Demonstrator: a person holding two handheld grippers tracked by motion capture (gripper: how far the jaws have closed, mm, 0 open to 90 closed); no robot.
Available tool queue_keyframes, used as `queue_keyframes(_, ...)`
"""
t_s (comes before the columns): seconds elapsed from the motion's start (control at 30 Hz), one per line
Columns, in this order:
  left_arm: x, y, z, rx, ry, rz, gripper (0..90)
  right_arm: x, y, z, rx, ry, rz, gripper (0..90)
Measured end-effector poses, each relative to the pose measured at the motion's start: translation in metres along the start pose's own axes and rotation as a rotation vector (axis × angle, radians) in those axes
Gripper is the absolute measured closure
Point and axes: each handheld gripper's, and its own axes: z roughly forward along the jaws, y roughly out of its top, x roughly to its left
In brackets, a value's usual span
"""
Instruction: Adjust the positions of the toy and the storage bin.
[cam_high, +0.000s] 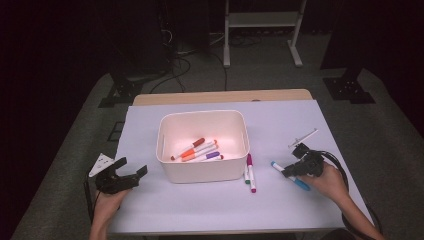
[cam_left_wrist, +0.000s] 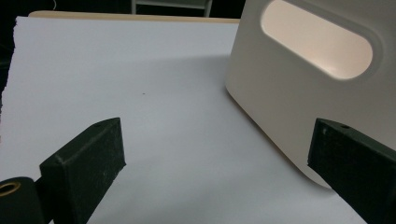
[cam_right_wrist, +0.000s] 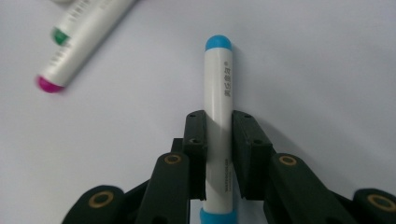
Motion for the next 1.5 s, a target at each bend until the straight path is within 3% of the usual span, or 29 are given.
queue_keyframes(0.1,0.000,0.000,0.000,0.000,-0.001,0.000,2.5,-0.005,0.004,-0.008,-0.009,0.087,0.013,75.4)
queue_keyframes(0.3,0.000,0.001,0.000,-0.002,-0.001,0.003,2.5,-0.005,0.018,-0.033,-0.031,0.167,0.001,75.4)
queue_keyframes(0.53,0.000,0.001,-0.001,-0.002,0.000,0.003,2.5,0.003,0.039,-0.068,-0.069,0.217,-0.049,75.4)
queue_keyframes(0.8,0.001,0.001,-0.001,-0.005,0.001,0.004,2.5,0.022,0.071,-0.101,-0.067,0.245,-0.122,75.3)
queue_keyframes(1.1,0.001,0.001,-0.001,-0.010,0.000,0.005,2.5,0.049,0.109,-0.107,-0.033,0.296,-0.204,75.3)
queue_keyframes(1.5,0.001,0.001,-0.001,-0.009,-0.003,0.000,2.5,0.088,0.160,-0.096,0.016,0.323,-0.320,75.3)
